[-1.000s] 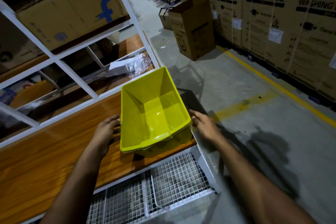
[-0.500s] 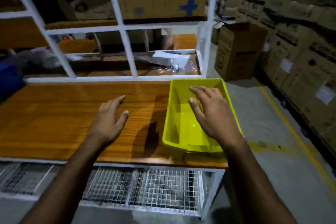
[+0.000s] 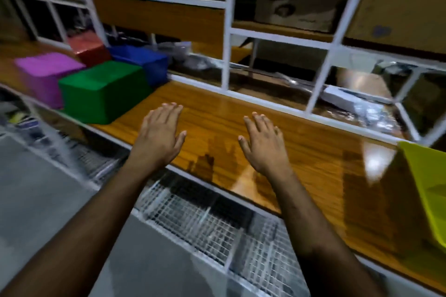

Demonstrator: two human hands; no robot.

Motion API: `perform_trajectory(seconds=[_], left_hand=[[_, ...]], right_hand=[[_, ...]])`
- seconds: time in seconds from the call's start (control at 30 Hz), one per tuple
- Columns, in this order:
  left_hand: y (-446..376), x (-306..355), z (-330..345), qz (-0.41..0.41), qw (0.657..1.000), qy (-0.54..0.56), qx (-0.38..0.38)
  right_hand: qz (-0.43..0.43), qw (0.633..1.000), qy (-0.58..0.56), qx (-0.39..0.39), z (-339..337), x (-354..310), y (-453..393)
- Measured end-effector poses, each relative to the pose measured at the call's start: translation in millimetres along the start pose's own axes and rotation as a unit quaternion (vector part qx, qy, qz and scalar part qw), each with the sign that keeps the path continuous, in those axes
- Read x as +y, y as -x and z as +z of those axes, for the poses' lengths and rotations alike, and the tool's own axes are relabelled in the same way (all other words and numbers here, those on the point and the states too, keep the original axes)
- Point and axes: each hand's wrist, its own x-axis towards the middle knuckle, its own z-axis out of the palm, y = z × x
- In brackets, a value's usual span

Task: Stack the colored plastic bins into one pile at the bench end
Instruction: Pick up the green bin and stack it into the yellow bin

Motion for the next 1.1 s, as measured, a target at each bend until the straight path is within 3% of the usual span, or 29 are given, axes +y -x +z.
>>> perform_trajectory(seconds=[0.43, 0.67, 0.9, 1.1], left_hand=[[-19.2, -288.4, -25.6, -0.105, 0.99, -0.097, -0.023], [-92.9, -424.0, 9.6, -0.088, 0.988, -0.112, -0.057], [-179.4, -514.2, 46.8, -0.046, 0.988, -0.117, -0.086], [-233.0, -551.2, 74.7, -0.022, 0.989, -0.093, -0.112]], right_hand=[[-0.11, 0.991, -0.056, -0.043, 90.3, -281.9, -163.8], [-0.083, 0.992, -0.081, -0.04, 167.5, -388.0, -277.8], [-0.01, 0.996, -0.087, -0.021, 195.7, -431.4, -371.1], [0.07, 0.988, -0.103, -0.096, 207.4, -428.4, -418.4]])
